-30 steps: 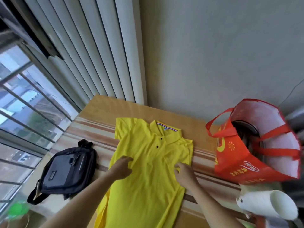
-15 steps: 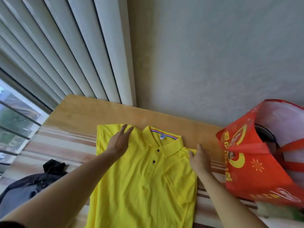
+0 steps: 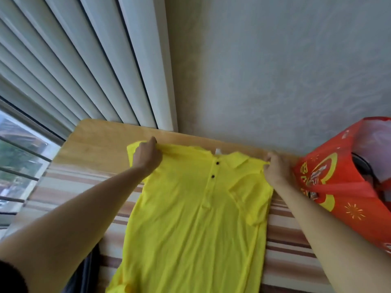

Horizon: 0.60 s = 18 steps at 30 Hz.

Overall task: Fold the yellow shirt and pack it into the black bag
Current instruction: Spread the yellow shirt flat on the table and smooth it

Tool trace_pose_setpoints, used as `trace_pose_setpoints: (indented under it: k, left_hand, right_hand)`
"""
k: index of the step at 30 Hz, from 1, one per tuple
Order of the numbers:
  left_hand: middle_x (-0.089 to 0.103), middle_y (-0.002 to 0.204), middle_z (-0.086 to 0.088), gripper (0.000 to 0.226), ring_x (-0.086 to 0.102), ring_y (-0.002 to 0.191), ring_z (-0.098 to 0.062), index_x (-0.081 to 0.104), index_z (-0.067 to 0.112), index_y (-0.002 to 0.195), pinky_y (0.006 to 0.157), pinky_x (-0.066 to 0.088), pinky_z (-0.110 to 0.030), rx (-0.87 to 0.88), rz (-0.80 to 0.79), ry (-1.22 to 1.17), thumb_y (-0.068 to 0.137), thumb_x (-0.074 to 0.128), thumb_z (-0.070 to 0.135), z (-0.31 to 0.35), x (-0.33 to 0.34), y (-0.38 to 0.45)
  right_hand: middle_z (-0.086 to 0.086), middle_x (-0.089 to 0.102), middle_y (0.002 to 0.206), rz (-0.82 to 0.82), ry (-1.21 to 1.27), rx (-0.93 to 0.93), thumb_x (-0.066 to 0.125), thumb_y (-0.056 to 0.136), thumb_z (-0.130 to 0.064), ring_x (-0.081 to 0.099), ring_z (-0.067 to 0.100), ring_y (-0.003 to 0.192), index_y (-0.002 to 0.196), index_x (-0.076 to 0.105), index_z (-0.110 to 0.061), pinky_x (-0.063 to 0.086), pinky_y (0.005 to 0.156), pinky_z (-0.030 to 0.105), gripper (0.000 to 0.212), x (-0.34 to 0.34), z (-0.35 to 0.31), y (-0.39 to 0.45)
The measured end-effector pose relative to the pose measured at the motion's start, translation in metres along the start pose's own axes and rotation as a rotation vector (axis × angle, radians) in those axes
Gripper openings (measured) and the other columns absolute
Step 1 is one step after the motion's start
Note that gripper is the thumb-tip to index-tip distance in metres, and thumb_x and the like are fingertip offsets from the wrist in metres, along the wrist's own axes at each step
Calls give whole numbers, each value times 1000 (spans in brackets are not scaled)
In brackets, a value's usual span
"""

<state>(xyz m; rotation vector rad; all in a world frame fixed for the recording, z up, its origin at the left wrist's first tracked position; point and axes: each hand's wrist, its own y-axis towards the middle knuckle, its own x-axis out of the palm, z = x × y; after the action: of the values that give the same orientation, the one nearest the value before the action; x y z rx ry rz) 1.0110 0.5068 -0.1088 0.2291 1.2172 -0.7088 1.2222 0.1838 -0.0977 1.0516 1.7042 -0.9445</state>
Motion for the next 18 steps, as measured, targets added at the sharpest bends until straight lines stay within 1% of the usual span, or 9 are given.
trace_pose_setpoints:
  k: [2, 4, 6, 7, 9, 10, 14, 16, 18]
  left_hand:
    - [64, 98, -25, 42, 61, 85, -41, 48, 8, 124, 58, 43, -39, 18, -2, -27, 82, 50, 5, 10, -4, 10]
    - [62, 107, -27, 68, 61, 90, -43, 29, 9, 144, 63, 49, -43, 40, -107, -45, 83, 58, 6, 12, 4, 7]
    - [48, 134, -28, 98, 58, 106, -46, 5, 17, 156, 80, 53, -49, 70, -209, -60, 80, 66, 8, 2, 19, -11]
    - [32, 150, -27, 104, 51, 120, -46, -1, 22, 157, 91, 49, -50, 86, -223, -18, 80, 68, 12, -7, 28, -26]
    - [6, 163, -21, 98, 32, 141, -42, 0, 26, 158, 107, 38, -51, 138, -206, 101, 84, 64, 24, -30, 50, -64]
    - [2, 164, -18, 89, 26, 145, -39, 5, 27, 158, 111, 35, -52, 181, -176, 144, 87, 58, 32, -42, 60, -85]
    - [10, 165, -12, 65, 12, 152, -31, 19, 33, 156, 118, 24, -53, 312, -96, 218, 95, 26, 53, -92, 81, -139]
    - [7, 165, -11, 64, 7, 153, -31, 16, 35, 157, 120, 12, -50, 331, -87, 267, 97, 25, 57, -107, 76, -146]
    - [21, 160, -18, 67, 22, 148, -36, 28, 25, 154, 116, 17, -51, 382, -75, 305, 95, 32, 56, -112, 67, -156]
  right_hand:
    - [26, 56, 117, 104, 46, -10, 59, 84, 2, 57, 43, 106, 113, 57, -5, 47, 86, 42, 30, -6, -14, 12]
    - [26, 44, 129, 102, 58, 28, 65, 84, -3, 54, 45, 111, 125, 47, -5, 48, 89, 46, 45, -1, -28, 7]
    - [23, 36, 136, 81, 29, 43, 67, 83, -7, 57, 45, 108, 136, 39, -9, 52, 84, 48, 59, 16, -35, -19]
    - [22, 35, 138, 65, -3, 32, 66, 83, -7, 59, 45, 104, 138, 38, -10, 53, 79, 48, 62, 29, -34, -38]
    - [21, 33, 143, 22, -73, -15, 64, 82, -6, 61, 44, 102, 137, 42, -9, 54, 75, 47, 59, 59, -26, -83]
    - [21, 33, 145, -4, -99, -52, 65, 80, -5, 60, 43, 105, 135, 46, -7, 54, 75, 46, 58, 72, -21, -107]
    - [21, 38, 151, -16, -205, -153, 72, 77, -11, 50, 37, 127, 131, 56, -10, 54, 86, 45, 57, 97, 8, -186]
    - [21, 42, 148, 27, -227, -145, 69, 80, -17, 49, 37, 128, 131, 58, -10, 52, 92, 46, 52, 95, 20, -211]
    - [21, 50, 138, 29, -252, -109, 55, 85, -27, 55, 39, 117, 124, 64, -7, 55, 86, 47, 44, 93, 30, -236]
